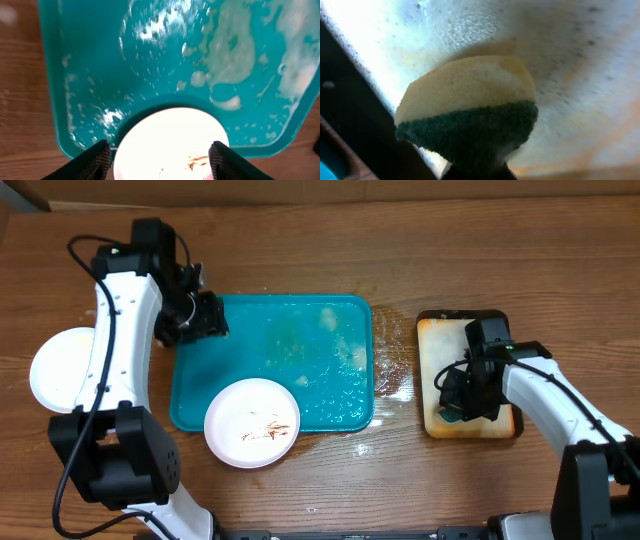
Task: Clean dirty plates on tray and stack at the side
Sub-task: 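Move the left gripper to the near white plate's rim and grasp it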
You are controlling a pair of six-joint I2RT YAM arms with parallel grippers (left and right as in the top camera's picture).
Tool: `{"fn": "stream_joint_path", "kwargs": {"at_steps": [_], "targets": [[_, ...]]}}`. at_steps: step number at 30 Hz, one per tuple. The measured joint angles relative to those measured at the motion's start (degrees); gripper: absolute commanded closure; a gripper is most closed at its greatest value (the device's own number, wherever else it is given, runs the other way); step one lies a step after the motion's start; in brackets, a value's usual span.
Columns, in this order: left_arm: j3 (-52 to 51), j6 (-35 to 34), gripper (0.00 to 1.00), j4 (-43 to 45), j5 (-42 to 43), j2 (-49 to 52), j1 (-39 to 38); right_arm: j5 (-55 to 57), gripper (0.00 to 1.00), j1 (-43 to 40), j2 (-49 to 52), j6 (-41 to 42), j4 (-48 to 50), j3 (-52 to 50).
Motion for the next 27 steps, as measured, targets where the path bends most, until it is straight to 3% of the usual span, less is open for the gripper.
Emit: {"fn": "stream_joint_path", "kwargs": {"at_steps": [8, 9, 10, 15, 19, 27], "targets": [[-10.75, 0.0, 0.35, 3.61, 0.96, 0.02, 0.0, -2.05, 0.96, -0.02, 5.01, 0.17, 1.66, 0.02], [-11.04, 0.0, 0.46, 3.39, 1.05, 0.02, 0.0, -2.25, 0.96, -0.07, 5.01, 0.17, 1.7, 0.02], [-11.13, 0.0, 0.49, 2.8, 1.07, 0.02, 0.0, -2.34, 0.96, -0.09, 5.01, 0.17, 1.7, 0.02], [-14.25, 0.24, 0.4, 0.66, 0.74, -0.37, 0.0, -2.93, 0.96, -0.33, 5.01, 0.17, 1.84, 0.02], [-21.42, 0.22, 0.39, 4.52, 0.26, -2.14, 0.0, -3.13, 0.96, -0.33, 5.01, 0.17, 1.92, 0.02], [-28.5, -1.11, 0.27, 13.97, -0.59, -4.61, 2.16, -4.09, 0.96, -0.33, 5.05, -0.28, 2.03, 0.02]]}}
